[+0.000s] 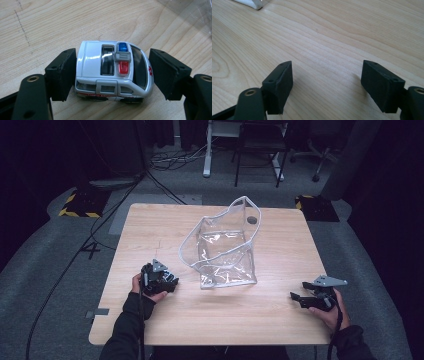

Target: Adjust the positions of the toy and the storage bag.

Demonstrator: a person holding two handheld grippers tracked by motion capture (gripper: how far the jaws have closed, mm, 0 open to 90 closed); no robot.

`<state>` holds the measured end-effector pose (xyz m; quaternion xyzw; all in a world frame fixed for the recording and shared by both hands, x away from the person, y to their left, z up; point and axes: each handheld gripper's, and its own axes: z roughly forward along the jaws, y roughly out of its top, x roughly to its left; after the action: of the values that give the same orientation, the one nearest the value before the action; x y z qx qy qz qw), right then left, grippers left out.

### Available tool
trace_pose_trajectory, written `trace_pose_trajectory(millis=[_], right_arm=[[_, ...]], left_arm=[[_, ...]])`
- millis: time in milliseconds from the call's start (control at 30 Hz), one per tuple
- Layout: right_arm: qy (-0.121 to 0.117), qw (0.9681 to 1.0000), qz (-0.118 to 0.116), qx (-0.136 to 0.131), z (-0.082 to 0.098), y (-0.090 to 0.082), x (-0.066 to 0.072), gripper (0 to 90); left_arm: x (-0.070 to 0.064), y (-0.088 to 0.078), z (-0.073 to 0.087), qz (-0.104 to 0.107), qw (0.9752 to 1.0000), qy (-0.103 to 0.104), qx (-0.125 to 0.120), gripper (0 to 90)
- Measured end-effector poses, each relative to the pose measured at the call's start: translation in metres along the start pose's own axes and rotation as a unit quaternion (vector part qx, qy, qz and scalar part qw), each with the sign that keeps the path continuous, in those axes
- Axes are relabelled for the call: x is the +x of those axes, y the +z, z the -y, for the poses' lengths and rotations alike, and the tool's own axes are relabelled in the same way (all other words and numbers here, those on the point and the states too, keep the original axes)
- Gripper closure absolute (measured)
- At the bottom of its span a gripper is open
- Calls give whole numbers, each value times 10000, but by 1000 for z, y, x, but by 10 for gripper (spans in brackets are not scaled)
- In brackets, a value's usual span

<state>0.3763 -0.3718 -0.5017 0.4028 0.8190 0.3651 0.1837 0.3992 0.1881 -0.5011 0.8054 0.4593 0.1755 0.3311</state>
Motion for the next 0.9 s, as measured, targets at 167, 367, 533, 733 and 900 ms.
trace_pose_trajectory(millis=[167, 367, 533, 733, 900], right_arm=[[3, 9995, -268, -192, -10, 7, 5, 295], [-430, 9972, -429, -429, -41, 22, 32, 387], [-714, 9937, -653, -562, -60, 43, 53, 437], [-832, 9904, -937, -588, -71, 57, 69, 490], [-836, 9902, -913, -641, -77, 62, 75, 538]], left_arm=[[0, 0, 0, 9, 10000, 6, -2, 253], [0, 0, 0, -19, 10000, 3, -9, 253], [0, 0, 0, -18, 10000, 34, -5, 253], [0, 0, 0, 0, 10000, 33, 6, 253], [0, -1, 0, 23, 10000, 38, 31, 253]])
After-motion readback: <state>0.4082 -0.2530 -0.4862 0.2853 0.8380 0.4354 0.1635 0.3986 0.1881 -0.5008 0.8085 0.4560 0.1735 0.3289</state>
